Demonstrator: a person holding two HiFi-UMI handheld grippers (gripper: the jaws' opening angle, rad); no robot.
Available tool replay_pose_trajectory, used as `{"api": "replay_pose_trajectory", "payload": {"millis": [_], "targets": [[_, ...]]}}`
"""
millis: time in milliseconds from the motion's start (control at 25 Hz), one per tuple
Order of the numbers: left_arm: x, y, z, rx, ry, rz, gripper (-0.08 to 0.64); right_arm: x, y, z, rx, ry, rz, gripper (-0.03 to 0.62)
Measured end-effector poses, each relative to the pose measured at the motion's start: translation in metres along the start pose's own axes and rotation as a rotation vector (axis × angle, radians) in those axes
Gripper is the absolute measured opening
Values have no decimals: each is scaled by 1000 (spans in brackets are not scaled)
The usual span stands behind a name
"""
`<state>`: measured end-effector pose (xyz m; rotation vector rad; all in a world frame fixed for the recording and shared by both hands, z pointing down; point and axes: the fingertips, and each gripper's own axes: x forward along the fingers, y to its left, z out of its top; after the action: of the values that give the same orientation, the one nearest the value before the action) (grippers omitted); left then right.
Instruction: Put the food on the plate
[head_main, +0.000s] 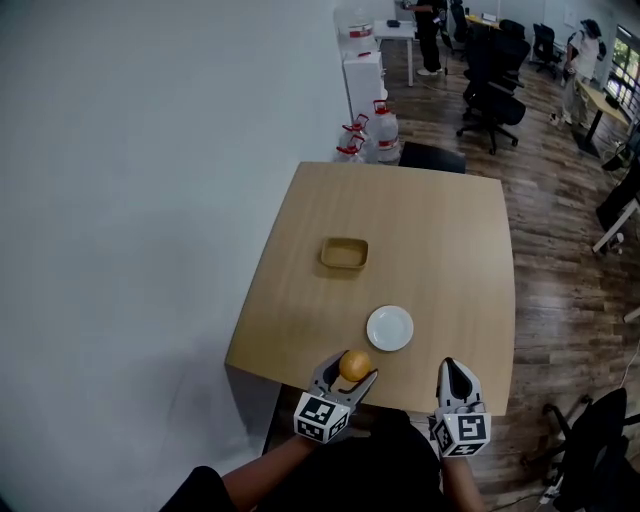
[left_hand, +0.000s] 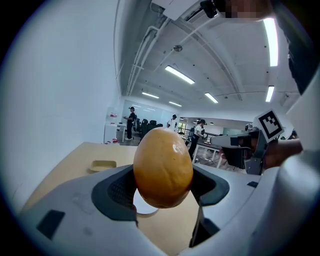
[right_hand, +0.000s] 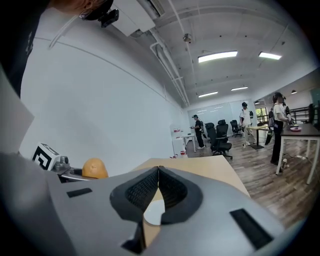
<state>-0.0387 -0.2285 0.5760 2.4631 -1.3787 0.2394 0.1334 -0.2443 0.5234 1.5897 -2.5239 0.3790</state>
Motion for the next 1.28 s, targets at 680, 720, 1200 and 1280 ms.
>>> {"api": "replay_pose_trajectory", "payload": {"millis": [680, 720, 1200, 1280], "targets": [[150, 52, -107, -162, 330, 47, 299, 87, -71, -6, -8, 88, 83, 60], [156, 55, -115, -159, 356, 46, 299, 90, -74, -9, -7, 96, 86, 60], [197, 69, -202, -103, 697, -20, 299, 103, -108, -12, 122, 116, 54, 60], [203, 70, -210, -84, 737, -32, 299, 107, -114, -10, 159, 115, 41, 60]]}}
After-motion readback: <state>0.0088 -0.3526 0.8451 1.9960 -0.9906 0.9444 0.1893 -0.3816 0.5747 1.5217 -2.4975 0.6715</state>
